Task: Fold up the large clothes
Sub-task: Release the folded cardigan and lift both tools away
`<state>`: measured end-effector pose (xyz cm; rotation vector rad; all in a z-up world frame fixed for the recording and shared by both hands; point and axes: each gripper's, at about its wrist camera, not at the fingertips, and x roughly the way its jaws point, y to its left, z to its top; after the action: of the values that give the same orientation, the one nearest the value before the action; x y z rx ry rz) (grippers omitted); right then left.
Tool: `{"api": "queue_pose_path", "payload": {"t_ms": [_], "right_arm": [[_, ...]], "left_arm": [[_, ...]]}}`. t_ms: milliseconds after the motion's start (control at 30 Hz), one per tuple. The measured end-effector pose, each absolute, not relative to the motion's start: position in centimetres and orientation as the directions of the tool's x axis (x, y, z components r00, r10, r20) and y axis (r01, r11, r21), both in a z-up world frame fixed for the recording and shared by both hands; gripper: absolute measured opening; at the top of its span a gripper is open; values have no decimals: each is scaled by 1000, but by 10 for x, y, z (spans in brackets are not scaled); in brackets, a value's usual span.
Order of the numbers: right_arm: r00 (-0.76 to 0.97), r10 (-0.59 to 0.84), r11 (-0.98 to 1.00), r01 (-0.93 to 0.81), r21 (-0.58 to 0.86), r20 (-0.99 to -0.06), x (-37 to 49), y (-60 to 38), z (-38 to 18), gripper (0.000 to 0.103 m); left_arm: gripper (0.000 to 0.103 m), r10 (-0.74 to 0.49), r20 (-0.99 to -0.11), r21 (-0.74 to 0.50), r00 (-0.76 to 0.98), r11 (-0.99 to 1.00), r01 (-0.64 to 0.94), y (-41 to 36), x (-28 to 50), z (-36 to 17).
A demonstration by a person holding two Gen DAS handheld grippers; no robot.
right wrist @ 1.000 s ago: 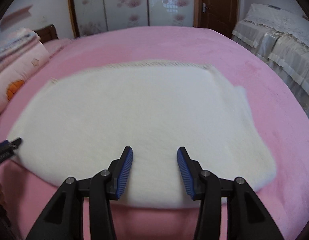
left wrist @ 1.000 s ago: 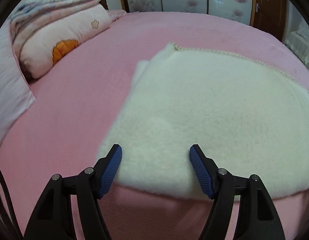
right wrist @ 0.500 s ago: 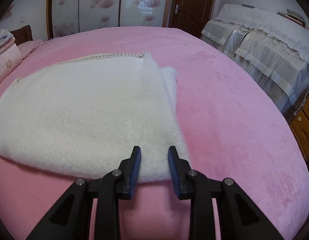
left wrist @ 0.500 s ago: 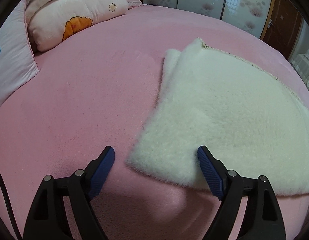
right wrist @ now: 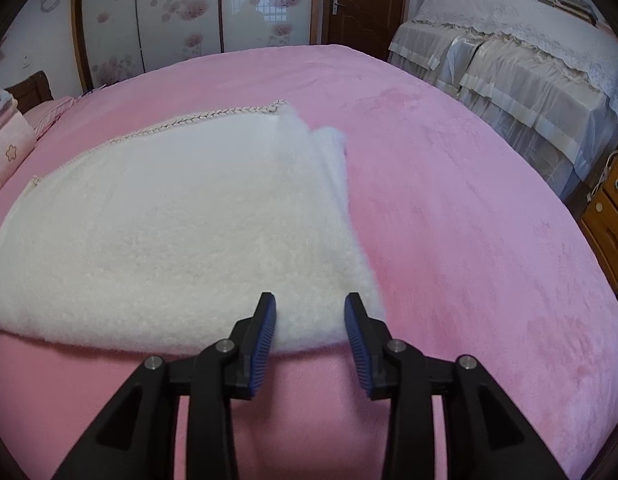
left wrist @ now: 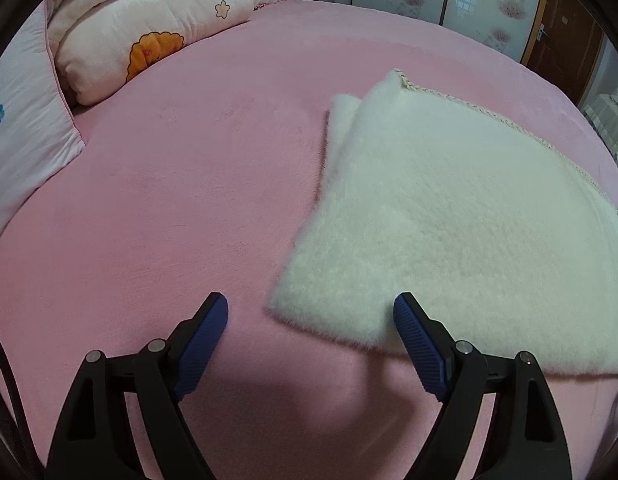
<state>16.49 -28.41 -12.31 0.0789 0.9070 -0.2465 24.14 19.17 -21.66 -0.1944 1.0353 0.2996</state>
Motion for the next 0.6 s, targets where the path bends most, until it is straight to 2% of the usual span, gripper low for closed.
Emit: {"api": "queue_pose_path", "payload": {"t_ms": [300,467,600], "right_arm": [[604,-109,970,240,50,-790,125,-270,-89,41],[640,-86,982,182,42,-764,94,-243,-66,50],[673,-69,992,122,19,-737,72,-218,-48,52]], "left_arm": [[84,89,-884,-73,459,944,-323,183,198,-176],[84,4,-885,-155,465,940,-304,177,165,-160],[84,-73,-880,-224,469,935,-274,172,140,-152]]}}
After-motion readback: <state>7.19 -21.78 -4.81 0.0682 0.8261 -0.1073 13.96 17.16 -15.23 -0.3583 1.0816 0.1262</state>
